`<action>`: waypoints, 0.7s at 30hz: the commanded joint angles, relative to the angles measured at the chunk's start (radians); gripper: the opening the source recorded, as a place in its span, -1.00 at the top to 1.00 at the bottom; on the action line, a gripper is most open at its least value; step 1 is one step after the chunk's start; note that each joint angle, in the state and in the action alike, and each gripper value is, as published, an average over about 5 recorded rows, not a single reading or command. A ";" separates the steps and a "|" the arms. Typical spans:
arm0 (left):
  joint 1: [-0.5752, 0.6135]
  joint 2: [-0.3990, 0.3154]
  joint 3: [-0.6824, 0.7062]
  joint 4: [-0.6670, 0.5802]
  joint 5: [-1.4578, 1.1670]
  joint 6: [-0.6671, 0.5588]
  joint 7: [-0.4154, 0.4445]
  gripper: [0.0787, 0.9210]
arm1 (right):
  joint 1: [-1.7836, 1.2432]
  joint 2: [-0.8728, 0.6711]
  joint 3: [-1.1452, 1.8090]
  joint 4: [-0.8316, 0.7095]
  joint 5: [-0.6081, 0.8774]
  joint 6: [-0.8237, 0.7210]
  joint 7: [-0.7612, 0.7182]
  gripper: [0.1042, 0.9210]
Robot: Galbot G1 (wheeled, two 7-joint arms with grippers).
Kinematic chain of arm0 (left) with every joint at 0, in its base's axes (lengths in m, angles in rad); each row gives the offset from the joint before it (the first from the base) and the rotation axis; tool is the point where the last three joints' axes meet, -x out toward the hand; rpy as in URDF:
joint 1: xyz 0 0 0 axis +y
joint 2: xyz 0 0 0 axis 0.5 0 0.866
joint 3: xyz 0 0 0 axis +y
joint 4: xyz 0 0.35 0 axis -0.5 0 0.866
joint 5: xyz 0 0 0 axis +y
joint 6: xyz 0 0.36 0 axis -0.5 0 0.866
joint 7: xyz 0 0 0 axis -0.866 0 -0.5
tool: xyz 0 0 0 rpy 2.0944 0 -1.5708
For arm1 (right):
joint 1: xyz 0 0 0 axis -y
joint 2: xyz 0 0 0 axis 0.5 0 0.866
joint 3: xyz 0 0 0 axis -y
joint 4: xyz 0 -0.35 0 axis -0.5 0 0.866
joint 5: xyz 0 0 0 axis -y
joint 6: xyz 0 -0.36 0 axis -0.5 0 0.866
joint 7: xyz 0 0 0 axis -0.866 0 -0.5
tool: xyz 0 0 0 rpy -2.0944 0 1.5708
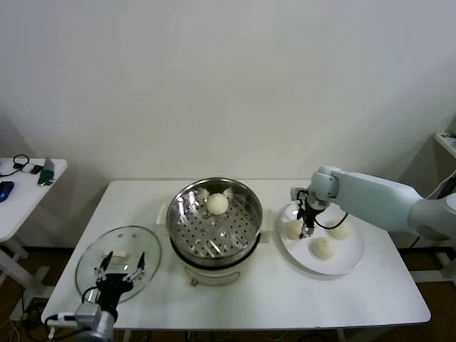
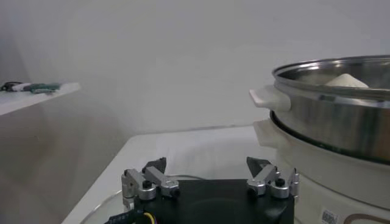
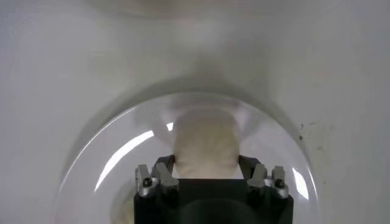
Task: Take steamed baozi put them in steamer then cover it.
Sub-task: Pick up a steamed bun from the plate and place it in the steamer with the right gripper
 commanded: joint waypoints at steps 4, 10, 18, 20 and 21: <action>0.006 -0.005 0.001 -0.004 0.003 -0.005 -0.001 -0.77 | 0.154 -0.045 -0.028 0.044 0.010 0.068 -0.084 -0.43; 0.006 -0.013 0.007 -0.011 0.010 -0.006 -0.001 -0.77 | 0.365 -0.091 -0.068 0.127 0.084 0.101 -0.132 -0.43; 0.007 -0.010 0.008 -0.022 0.011 -0.003 0.000 -0.77 | 0.607 -0.081 -0.045 0.212 0.236 0.097 -0.183 -0.43; 0.007 -0.009 0.009 -0.024 0.011 -0.002 0.000 -0.77 | 0.667 -0.050 -0.055 0.237 0.300 0.083 -0.185 -0.43; 0.007 -0.008 0.010 -0.025 0.011 -0.002 0.000 -0.77 | 0.696 -0.031 -0.063 0.254 0.338 0.072 -0.183 -0.43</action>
